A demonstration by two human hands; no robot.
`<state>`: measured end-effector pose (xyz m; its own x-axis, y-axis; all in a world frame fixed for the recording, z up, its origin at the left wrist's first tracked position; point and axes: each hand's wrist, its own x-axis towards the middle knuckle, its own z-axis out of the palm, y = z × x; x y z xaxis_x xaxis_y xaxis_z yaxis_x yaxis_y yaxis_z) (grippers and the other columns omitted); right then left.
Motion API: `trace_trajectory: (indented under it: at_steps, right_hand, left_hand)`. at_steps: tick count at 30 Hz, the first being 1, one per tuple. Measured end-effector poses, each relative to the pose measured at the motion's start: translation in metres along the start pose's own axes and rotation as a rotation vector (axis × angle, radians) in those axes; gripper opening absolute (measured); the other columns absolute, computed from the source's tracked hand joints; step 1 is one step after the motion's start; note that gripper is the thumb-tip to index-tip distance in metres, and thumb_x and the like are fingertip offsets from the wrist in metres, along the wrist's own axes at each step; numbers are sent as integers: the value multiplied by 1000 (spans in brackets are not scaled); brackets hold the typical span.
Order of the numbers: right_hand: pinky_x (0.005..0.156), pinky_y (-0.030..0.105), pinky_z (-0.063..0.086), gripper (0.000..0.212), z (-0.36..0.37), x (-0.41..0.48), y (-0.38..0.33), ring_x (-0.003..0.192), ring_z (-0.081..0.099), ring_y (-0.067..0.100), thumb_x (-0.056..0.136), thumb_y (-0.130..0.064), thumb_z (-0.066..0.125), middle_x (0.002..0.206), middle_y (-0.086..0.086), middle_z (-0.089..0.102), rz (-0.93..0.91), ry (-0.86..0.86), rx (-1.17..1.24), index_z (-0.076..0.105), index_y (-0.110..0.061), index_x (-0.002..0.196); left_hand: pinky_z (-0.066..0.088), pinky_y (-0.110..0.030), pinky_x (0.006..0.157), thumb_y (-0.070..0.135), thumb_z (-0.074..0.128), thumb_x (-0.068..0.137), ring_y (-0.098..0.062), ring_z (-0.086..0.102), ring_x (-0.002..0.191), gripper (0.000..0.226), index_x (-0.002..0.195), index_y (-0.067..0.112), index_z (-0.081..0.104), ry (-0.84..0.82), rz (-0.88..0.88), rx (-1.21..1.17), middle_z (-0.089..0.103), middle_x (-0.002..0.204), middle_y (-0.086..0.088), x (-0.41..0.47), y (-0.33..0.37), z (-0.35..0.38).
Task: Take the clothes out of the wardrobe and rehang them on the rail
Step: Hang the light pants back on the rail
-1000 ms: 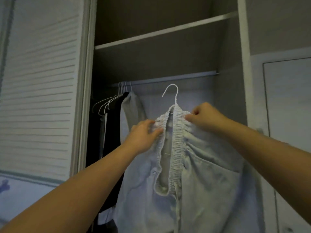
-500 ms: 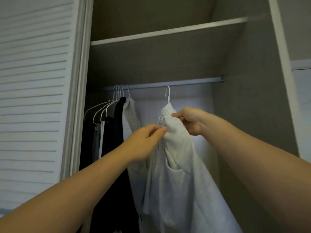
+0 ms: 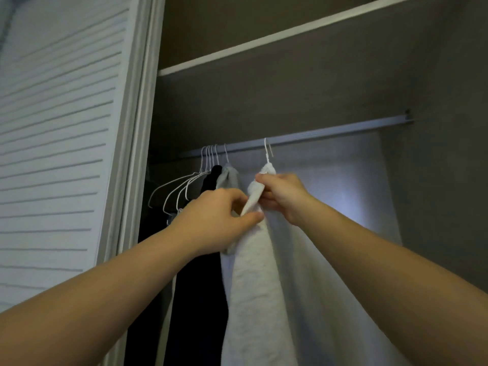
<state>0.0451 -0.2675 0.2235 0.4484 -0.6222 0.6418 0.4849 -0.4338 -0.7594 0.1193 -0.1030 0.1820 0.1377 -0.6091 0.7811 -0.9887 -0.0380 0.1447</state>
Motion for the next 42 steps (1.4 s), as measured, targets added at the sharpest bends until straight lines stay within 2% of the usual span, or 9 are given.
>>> trace_trajectory:
  at_steps: [5,10,18,24,28,32,34,37,42]
  right_hand:
    - [52,21,52,28,11,51,15,67,64,15,90,-27,67,80,10,67,-100,19,-37,69,0,99]
    - [57,24,51,32,13,103,24,70,61,17,87,-28,70,81,12,65,-147,23,-93,70,1,99]
    - [53,27,44,11,16,155,17,63,55,19,82,-17,62,68,10,58,-207,3,-227,66,-6,84]
    - [52,27,44,27,33,171,23,60,55,20,82,-19,59,74,12,60,-159,-87,-379,65,1,98]
    - [53,28,45,17,44,176,36,57,53,18,86,-23,59,72,10,59,-158,-122,-436,60,-10,75]
    - [71,30,46,26,50,176,41,79,58,20,90,-22,61,83,6,61,-216,-109,-492,51,-19,66]
    - [74,30,45,25,54,178,45,85,60,23,91,-21,60,90,11,64,-214,-118,-507,52,-14,68]
    - [72,29,43,20,61,184,50,93,62,28,92,-26,59,105,17,67,-223,-122,-539,60,-6,90]
    - [80,31,43,35,62,181,49,108,60,33,94,-31,53,119,19,63,-207,-145,-625,61,-2,112]
  left_hand:
    - [51,-36,65,35,50,99,-17,60,70,15,104,29,64,115,-21,212,62,79,5,41,-19,6]
    - [54,-42,74,31,44,103,-14,60,75,20,105,25,63,210,-20,265,63,83,4,79,-42,21]
    - [48,-47,87,33,42,100,-22,55,89,19,107,24,57,233,-52,387,58,95,1,122,-55,52]
    - [42,-45,89,34,40,97,-20,47,90,23,102,21,58,235,-127,527,51,96,1,132,-54,56]
    - [38,-46,94,35,38,99,-22,48,100,29,115,21,58,140,-182,646,52,105,-1,129,-60,50]
    - [36,-45,97,37,37,99,-23,48,109,34,125,22,54,95,-188,696,55,113,-2,124,-67,47]
    - [35,-46,100,37,36,100,-24,46,116,39,132,22,52,74,-194,725,54,124,-4,123,-70,47]
    - [33,-46,104,40,37,101,-25,43,124,44,139,22,48,54,-202,790,50,137,-4,124,-76,48]
    - [33,-45,107,46,39,100,-23,42,129,50,145,23,42,18,-203,795,48,142,-2,117,-78,40]
